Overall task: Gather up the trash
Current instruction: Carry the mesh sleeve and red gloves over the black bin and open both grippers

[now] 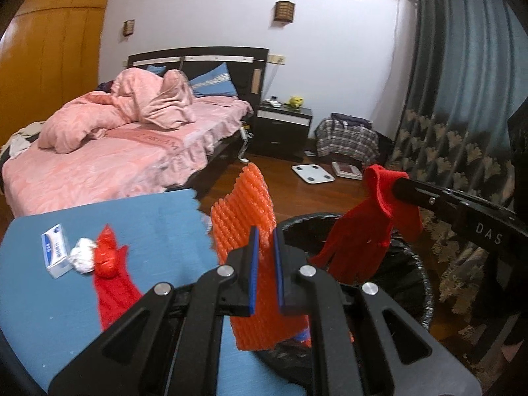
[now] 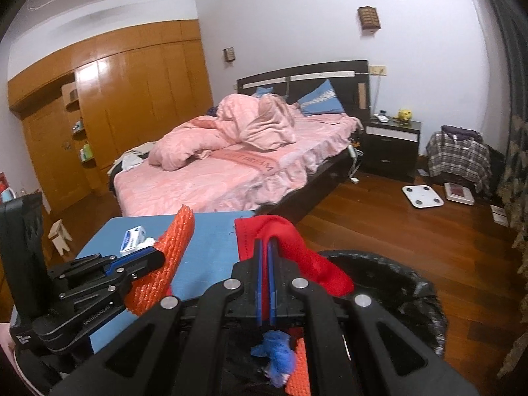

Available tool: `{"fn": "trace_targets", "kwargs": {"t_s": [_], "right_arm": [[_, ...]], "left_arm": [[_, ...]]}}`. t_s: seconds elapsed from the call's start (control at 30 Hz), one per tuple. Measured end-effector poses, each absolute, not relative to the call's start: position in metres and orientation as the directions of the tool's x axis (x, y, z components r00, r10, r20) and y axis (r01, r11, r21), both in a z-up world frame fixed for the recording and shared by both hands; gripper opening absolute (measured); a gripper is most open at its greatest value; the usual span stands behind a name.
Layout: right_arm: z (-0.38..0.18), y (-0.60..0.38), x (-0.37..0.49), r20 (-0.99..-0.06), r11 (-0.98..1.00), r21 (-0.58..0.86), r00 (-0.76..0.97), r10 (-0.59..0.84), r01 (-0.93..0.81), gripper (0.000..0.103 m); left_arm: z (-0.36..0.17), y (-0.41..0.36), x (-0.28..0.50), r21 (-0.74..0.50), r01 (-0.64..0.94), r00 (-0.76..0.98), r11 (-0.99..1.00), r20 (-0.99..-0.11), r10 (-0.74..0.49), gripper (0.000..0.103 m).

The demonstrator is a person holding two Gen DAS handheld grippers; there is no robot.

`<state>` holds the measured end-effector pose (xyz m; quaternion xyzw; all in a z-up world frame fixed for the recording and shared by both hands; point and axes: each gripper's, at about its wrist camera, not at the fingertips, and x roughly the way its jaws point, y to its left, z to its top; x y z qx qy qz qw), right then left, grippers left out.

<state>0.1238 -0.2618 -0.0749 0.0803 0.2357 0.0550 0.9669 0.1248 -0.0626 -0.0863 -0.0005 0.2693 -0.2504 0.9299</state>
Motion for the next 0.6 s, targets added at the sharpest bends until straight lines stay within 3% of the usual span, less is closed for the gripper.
{"fn": "trace_targets", "kwargs": {"t_s": [0.6], "right_arm": [[-0.123,-0.334,0.107,-0.543,0.977,0.196,0.839,0.034,0.088,0.003]], "left_arm": [[-0.123,-0.152,0.139,-0.191,0.619,0.574,0.761,-0.551,-0.605,0.01]]}}
